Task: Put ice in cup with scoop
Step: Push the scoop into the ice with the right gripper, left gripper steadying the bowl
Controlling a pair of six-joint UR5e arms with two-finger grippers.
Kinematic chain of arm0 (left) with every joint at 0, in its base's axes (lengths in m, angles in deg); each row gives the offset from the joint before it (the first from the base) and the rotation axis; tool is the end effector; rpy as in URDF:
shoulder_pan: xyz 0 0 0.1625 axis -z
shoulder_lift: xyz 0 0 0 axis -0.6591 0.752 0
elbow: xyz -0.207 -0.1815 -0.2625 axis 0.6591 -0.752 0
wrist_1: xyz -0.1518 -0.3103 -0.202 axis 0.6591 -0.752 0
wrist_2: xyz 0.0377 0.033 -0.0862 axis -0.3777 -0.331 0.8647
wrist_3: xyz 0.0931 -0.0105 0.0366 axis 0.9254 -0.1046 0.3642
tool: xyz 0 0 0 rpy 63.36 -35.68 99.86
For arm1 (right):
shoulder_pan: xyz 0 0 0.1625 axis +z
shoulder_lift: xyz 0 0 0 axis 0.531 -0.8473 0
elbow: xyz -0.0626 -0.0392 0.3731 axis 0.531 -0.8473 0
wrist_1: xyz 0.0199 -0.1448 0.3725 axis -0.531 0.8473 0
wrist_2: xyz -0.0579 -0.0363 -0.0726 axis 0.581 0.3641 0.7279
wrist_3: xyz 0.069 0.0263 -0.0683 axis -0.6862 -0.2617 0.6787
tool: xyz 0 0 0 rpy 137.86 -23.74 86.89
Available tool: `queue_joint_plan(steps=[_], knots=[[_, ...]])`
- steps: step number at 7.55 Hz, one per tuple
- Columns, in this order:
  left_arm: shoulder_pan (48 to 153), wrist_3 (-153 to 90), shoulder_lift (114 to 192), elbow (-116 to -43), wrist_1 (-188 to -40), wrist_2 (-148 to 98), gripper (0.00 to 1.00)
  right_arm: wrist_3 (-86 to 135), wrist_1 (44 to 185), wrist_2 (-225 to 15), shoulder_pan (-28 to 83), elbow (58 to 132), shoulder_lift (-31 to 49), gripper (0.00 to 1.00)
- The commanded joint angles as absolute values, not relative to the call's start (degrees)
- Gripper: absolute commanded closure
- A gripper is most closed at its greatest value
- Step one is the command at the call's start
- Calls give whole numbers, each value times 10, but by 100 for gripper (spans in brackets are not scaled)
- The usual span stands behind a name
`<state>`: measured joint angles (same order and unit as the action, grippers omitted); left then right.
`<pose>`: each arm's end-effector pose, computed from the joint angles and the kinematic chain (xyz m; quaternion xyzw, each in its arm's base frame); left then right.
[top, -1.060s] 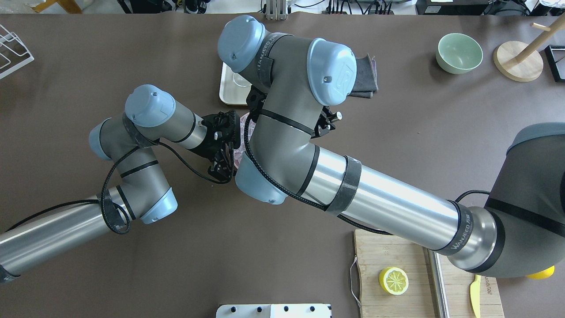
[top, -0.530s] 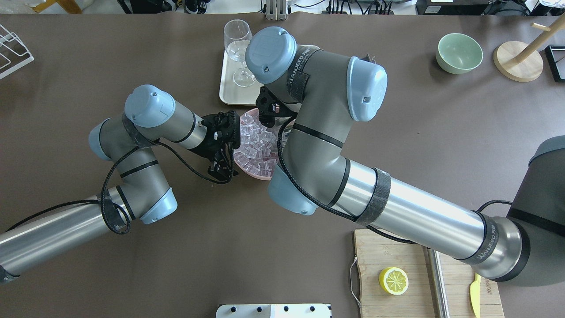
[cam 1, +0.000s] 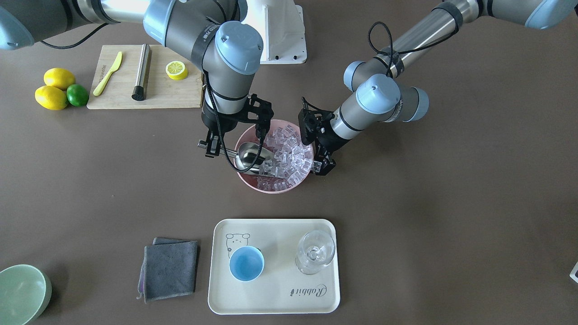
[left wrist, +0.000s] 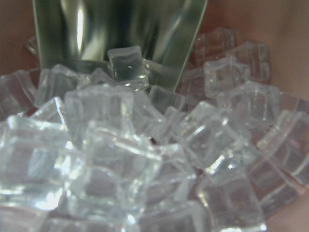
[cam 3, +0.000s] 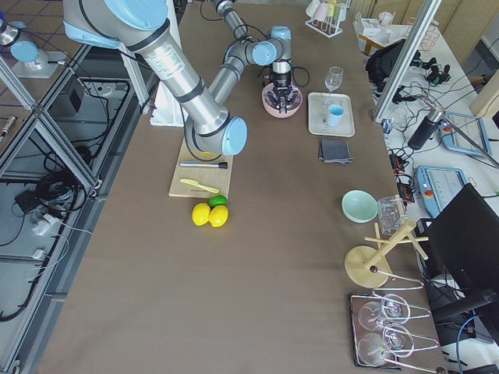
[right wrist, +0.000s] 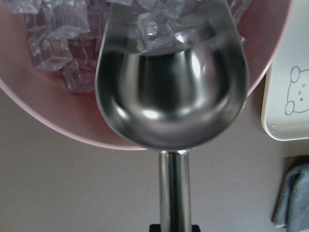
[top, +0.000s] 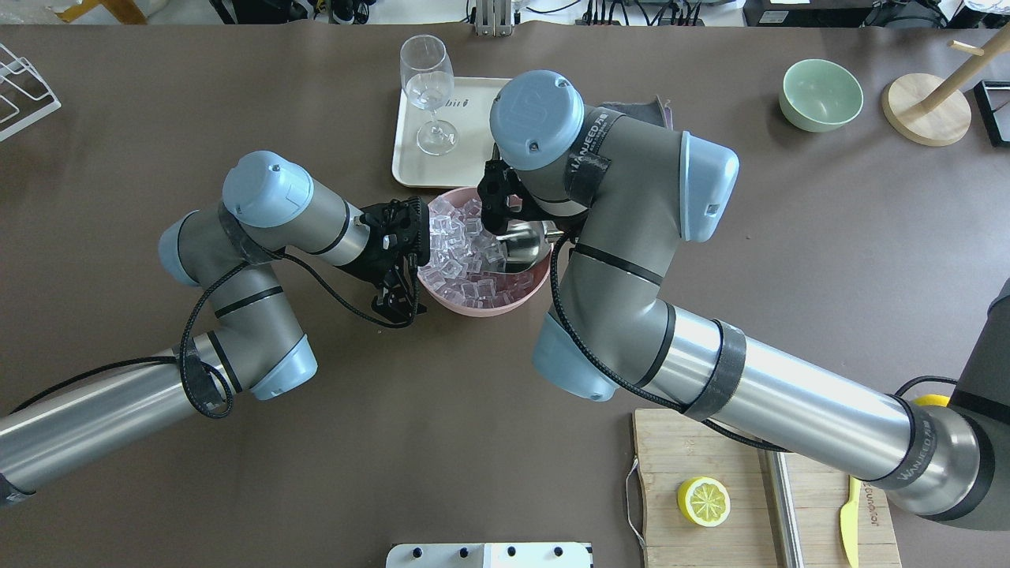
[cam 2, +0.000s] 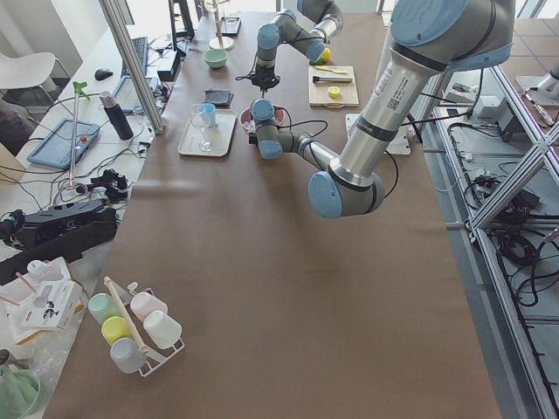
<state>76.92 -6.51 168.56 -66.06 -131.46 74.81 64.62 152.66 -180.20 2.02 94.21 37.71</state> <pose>0.5100 -0.4662 0.2755 0.4016 0.4055 0.5567 0.6036 -0.4776 -0.4664 0.1647 0.1956 -0.1307 -0.6349 0.7359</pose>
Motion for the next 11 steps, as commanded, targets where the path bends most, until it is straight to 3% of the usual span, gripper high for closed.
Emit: queue_joint_plan(steps=[1,9,11], knots=[[769,-65,1686,-663,-1315,748,1,614,1465,-1823,20,988,327,100],[769,-66,1687,-663,-1315,747,1,490,1265,-1892,21,994,267,100],[769,-66,1687,-663,-1315,747,1,466,1262,-1893,21,1036,242,100]])
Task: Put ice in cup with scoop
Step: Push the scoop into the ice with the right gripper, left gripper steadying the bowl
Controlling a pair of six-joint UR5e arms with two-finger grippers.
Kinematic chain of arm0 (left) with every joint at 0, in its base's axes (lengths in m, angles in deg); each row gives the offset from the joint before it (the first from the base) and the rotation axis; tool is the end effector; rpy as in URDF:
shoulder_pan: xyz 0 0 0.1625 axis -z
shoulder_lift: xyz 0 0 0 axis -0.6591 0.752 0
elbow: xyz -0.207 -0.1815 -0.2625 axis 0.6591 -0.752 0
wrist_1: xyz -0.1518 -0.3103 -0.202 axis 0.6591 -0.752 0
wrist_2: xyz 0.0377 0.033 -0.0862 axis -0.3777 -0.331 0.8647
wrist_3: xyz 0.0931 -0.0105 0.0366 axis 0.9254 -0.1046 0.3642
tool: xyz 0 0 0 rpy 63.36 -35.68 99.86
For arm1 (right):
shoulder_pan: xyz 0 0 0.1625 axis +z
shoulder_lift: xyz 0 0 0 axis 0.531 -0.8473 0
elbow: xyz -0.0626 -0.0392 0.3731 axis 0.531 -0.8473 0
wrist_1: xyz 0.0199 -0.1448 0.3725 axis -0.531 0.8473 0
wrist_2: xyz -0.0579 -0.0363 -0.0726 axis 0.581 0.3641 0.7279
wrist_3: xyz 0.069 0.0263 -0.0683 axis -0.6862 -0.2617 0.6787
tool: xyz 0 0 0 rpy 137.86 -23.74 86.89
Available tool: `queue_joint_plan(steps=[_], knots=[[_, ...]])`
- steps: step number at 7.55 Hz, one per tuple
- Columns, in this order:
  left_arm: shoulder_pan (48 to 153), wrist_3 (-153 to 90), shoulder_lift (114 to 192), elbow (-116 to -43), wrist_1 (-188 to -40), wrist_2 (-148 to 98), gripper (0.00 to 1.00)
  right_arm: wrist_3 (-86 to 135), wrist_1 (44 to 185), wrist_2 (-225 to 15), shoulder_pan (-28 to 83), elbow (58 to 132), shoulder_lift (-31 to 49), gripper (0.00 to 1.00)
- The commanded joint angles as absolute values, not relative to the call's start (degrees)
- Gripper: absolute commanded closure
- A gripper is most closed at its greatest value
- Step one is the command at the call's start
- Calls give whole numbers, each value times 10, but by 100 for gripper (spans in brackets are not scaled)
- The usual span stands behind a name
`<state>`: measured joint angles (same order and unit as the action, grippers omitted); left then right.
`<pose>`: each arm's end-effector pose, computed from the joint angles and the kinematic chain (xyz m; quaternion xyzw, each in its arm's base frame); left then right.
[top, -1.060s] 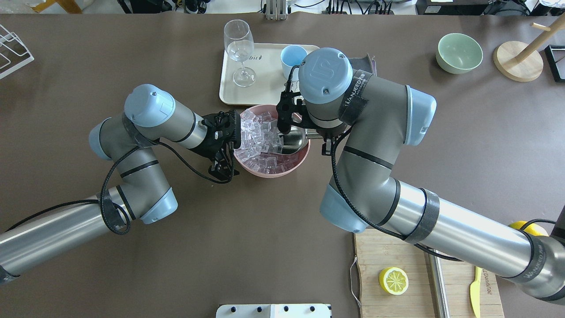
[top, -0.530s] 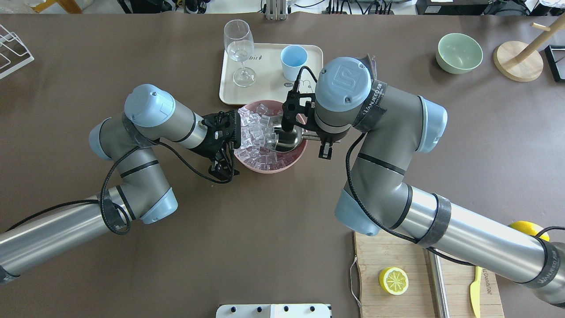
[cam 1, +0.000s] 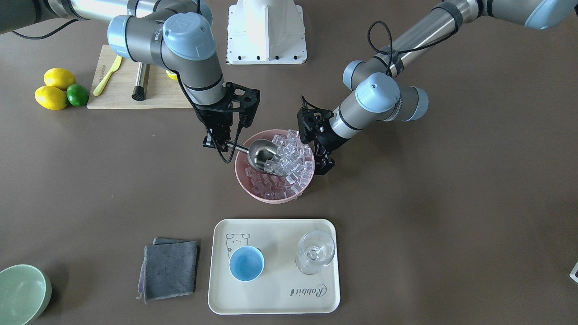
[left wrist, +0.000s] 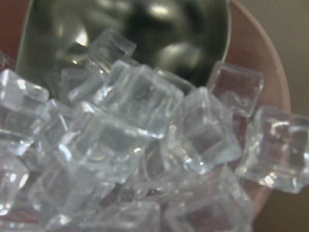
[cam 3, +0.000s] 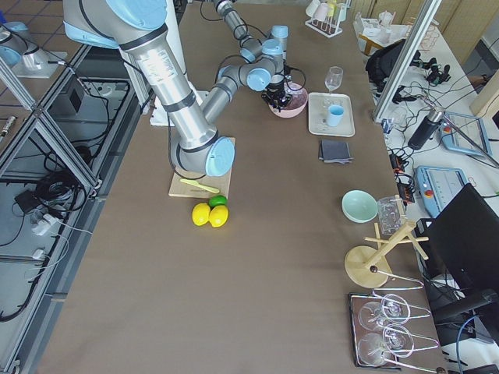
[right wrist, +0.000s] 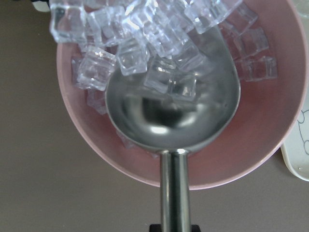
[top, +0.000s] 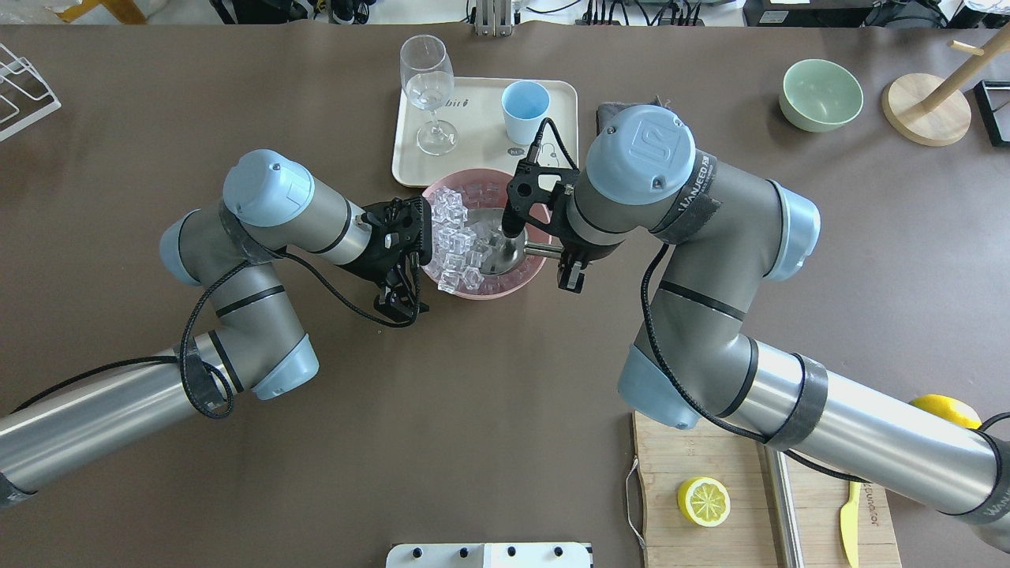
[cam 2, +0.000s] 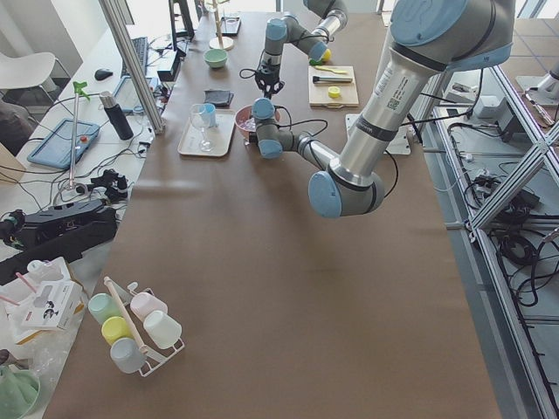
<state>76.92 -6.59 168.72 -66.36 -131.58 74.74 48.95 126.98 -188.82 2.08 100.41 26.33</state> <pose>0.5093 -0.4658 0.2709 0.4057 0.4062 0.5556 0.6014 -0.4653 -0.4411 0.1871 0.3017 -0.2824 -0.5304 0.7402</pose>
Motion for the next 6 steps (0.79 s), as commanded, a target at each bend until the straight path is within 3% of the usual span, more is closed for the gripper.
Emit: queue_joint_plan(steps=[1,6], knots=[[769,-66,1688,-663,-1315,747,1,455,1248,-1893,21,1046,229,100],[769,-66,1687,-663,-1315,747,1,393,1199,-1942,47,1057,195,100]])
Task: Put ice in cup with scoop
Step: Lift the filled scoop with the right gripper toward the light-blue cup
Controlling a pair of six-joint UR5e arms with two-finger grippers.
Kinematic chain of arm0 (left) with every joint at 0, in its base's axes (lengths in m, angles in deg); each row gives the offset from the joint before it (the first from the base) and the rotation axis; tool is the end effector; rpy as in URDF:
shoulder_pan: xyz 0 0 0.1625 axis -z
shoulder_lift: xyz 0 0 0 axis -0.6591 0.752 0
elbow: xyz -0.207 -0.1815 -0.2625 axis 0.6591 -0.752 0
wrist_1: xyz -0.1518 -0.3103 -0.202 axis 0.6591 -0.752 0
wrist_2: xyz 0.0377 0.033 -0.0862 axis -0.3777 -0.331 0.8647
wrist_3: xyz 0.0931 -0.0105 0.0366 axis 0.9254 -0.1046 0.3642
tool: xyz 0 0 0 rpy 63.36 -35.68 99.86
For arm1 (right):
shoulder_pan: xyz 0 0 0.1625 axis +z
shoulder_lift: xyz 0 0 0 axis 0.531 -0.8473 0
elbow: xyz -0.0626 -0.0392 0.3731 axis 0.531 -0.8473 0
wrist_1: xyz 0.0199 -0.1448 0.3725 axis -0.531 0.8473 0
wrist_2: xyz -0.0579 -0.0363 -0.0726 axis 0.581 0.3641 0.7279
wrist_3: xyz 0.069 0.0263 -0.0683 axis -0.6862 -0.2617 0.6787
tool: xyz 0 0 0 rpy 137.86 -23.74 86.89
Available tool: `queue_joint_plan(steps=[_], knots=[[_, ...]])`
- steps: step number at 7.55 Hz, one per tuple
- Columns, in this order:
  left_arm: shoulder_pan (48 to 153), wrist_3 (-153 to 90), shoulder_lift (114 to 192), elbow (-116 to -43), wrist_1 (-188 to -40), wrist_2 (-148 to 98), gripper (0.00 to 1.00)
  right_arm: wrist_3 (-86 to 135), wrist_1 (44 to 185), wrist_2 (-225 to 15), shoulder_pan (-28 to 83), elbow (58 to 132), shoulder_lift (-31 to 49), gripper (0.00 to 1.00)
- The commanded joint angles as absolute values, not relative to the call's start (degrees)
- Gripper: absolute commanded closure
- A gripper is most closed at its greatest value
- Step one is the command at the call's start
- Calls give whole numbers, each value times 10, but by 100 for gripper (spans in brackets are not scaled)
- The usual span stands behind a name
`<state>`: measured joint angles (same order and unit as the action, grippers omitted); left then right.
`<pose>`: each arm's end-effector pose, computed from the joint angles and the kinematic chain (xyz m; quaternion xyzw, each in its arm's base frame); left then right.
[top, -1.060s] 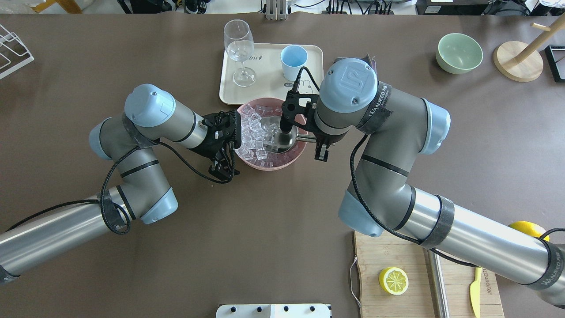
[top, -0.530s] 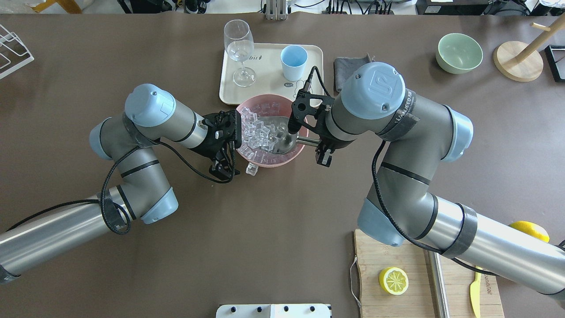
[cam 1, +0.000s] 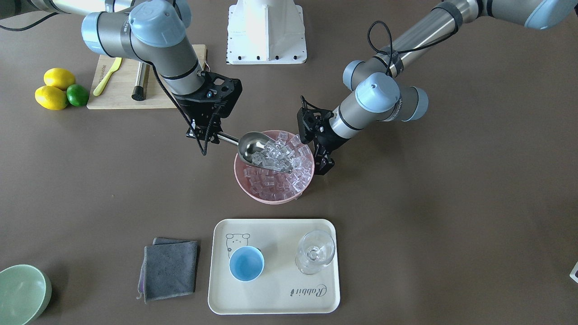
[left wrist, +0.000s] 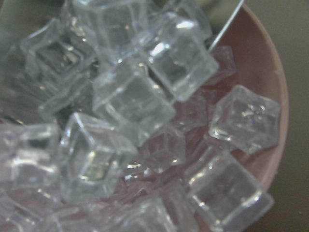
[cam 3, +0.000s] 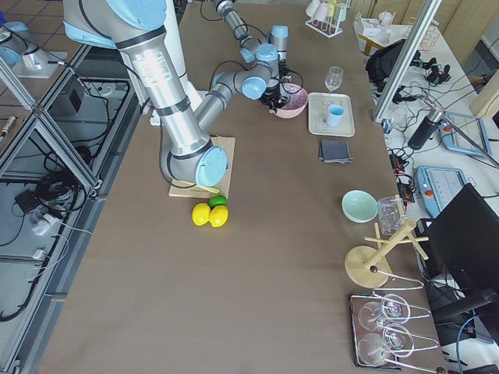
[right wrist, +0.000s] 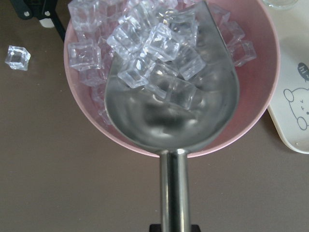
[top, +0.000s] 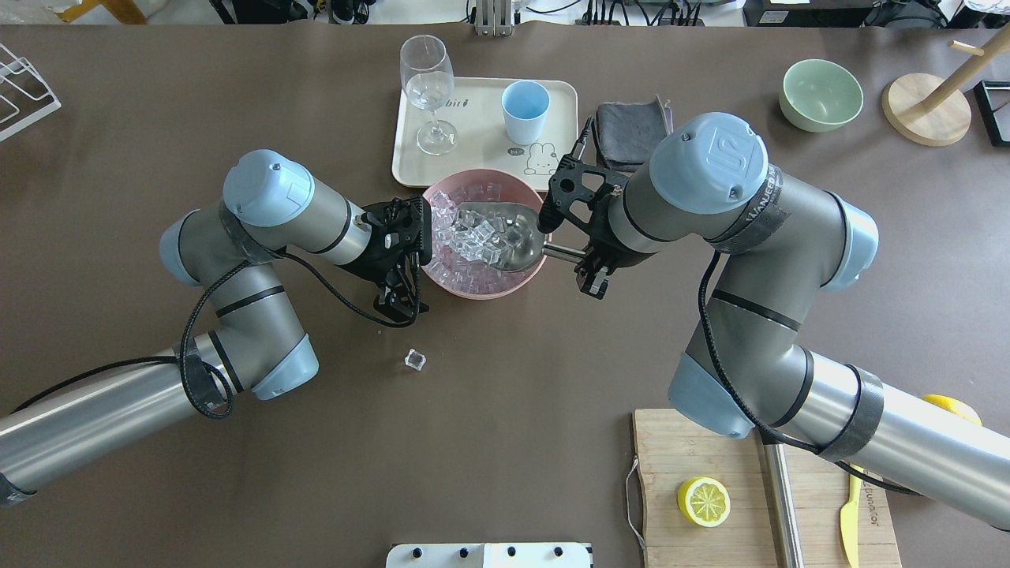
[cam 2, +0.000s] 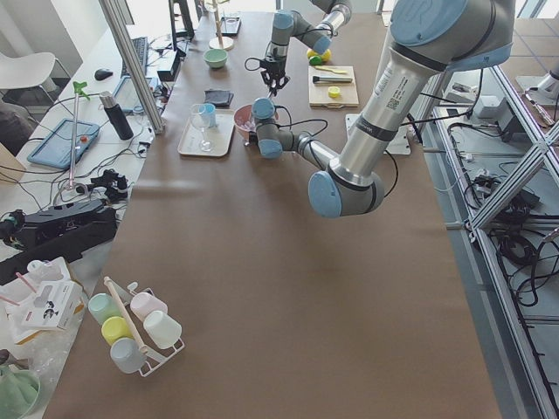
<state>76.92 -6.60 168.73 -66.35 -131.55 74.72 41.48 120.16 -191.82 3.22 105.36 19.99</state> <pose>0.5093 -0.4659 0.2709 0.4055 0.4061 0.5555 0.6017 -0.4342 -0.4284 0.2032 0.3127 -0.3353 -0.4782 0.7491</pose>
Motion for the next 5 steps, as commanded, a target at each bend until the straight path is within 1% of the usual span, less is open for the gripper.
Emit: queue_joint_plan(steps=[1,5], knots=[[769,-66,1687,-663,-1315,747,1,385,1201,-1948,58,1056,194,100],[769,-66,1685,-667,-1315,747,1,326,1201,-1990,101,1059,195,100]])
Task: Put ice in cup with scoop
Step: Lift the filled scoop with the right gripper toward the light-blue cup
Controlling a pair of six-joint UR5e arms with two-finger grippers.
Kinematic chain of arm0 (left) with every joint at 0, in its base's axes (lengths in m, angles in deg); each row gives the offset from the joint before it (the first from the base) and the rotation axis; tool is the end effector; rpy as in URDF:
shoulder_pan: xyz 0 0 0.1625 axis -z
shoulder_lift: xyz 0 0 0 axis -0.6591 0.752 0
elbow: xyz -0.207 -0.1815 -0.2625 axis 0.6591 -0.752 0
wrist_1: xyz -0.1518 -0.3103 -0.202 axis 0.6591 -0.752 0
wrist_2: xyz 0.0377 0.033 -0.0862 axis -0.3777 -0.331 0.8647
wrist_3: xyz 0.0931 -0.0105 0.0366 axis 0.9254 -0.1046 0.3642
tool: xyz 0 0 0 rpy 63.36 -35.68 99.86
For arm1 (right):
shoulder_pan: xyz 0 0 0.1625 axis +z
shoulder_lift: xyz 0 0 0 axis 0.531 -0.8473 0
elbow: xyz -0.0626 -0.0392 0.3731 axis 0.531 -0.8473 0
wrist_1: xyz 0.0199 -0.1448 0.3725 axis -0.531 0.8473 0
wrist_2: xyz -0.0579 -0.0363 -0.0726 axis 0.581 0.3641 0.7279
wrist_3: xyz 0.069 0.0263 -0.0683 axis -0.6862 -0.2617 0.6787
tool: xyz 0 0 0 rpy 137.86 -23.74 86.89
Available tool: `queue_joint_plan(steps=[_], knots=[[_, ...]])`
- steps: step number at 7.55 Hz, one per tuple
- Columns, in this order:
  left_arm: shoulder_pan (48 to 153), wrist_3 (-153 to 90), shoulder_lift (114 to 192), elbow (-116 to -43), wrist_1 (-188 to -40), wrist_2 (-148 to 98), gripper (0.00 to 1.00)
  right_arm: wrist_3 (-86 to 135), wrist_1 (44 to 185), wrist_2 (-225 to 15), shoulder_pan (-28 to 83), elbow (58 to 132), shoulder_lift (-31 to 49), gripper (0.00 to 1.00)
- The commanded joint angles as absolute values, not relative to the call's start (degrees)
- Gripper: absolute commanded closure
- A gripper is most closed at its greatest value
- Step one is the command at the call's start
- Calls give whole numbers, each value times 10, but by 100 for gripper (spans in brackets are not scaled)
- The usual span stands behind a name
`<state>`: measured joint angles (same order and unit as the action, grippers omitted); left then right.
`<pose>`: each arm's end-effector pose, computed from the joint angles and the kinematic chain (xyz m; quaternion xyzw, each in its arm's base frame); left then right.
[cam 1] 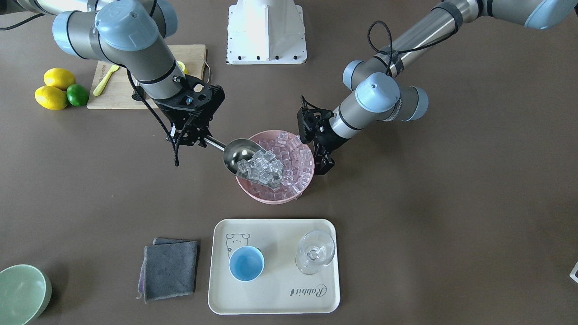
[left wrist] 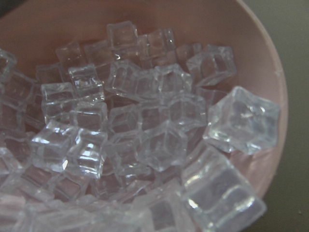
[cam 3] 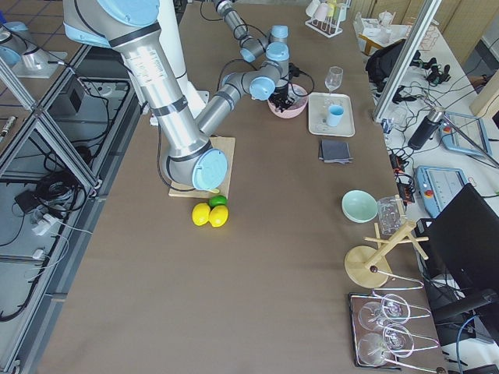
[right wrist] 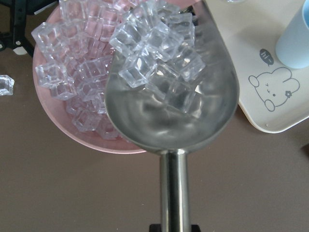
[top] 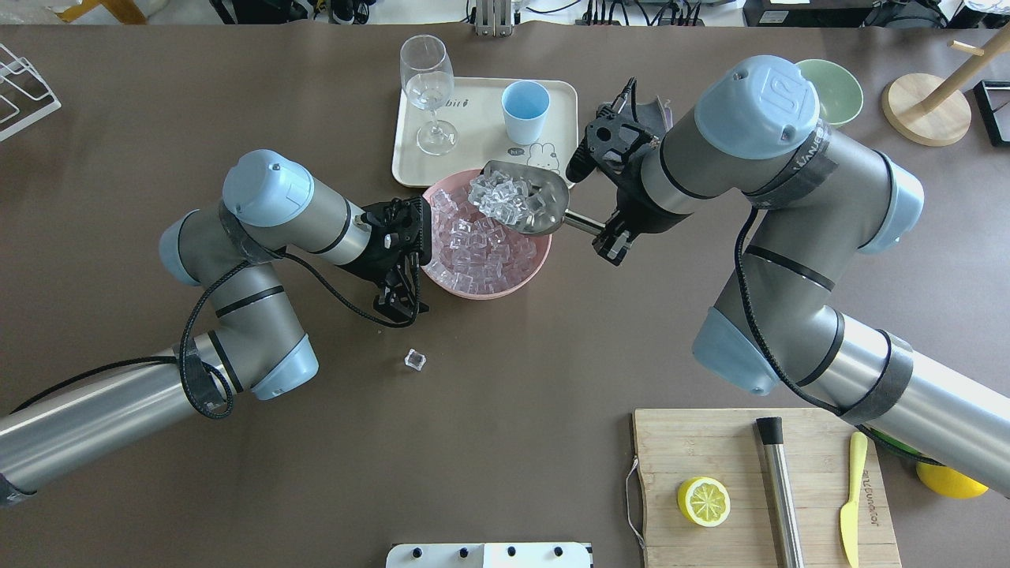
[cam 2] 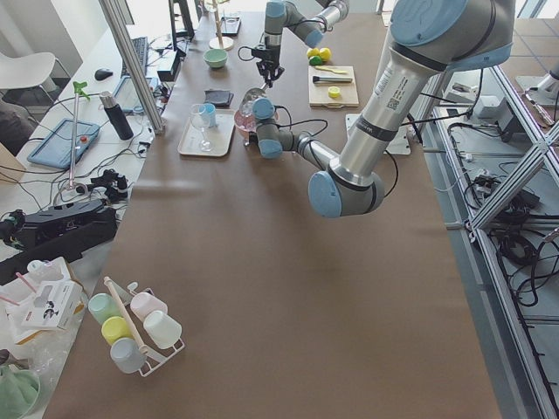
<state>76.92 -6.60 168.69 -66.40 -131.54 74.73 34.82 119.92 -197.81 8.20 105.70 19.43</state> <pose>0.5091 -0.4657 0.2710 0.4055 0.4061 0.5556 0.6017 -0.3975 -0.4536 0.2035 0.2823 -0.3785 -0.4171 0.7766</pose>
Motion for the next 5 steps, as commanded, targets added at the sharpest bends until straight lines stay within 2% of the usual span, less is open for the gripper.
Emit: queue_joint_plan(steps=[1,3,5], knots=[[771,-65,1683,-674,-1314,747,1,312,1205,-1993,114,1059,196,100],[774,-65,1668,-692,-1311,748,1,284,1238,-1994,146,1053,213,100],[775,-65,1655,-701,-1310,748,1,262,1277,-1995,177,991,270,100]])
